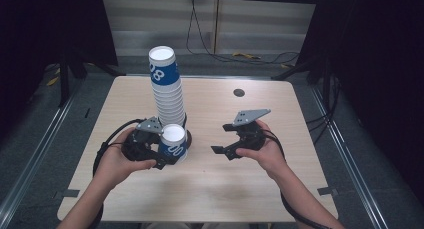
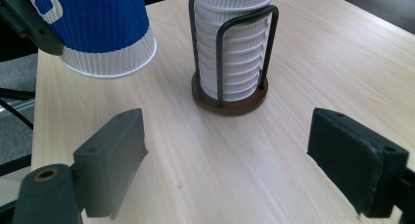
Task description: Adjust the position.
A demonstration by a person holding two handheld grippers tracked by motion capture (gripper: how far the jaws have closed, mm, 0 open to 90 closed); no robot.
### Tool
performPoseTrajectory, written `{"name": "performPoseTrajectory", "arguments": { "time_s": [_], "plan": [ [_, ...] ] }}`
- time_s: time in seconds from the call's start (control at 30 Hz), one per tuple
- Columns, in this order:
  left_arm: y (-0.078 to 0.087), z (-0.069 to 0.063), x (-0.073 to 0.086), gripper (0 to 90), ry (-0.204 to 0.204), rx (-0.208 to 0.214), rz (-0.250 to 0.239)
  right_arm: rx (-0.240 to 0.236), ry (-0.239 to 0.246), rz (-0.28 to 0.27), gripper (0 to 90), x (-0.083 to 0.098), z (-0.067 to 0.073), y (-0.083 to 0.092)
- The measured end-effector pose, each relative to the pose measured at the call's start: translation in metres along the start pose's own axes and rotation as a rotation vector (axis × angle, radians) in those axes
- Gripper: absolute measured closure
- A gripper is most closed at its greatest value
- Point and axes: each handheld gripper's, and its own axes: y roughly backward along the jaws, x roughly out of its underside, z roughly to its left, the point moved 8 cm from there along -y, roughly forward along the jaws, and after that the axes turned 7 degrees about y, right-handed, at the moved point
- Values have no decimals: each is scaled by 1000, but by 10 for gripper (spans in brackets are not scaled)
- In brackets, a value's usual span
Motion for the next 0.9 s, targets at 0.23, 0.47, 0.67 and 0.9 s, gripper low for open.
{"name": "performPoseTrajectory", "arguments": {
  "time_s": [0.23, 0.47, 0.67, 0.9],
  "plan": [
    [-8, -6, -6, 271, -22, 11, 16, 0, -2, 3, 134, 6, 1, 5],
    [-17, -11, -9, 271, -50, 24, 49, -6, 0, 16, 134, 13, 4, 6],
    [-23, -11, -10, 272, -53, 29, 67, -9, 9, 29, 134, 17, 5, 6],
    [-29, -10, -9, 273, -60, 27, 94, -22, 12, 26, 134, 19, 8, 4]
  ]
}}
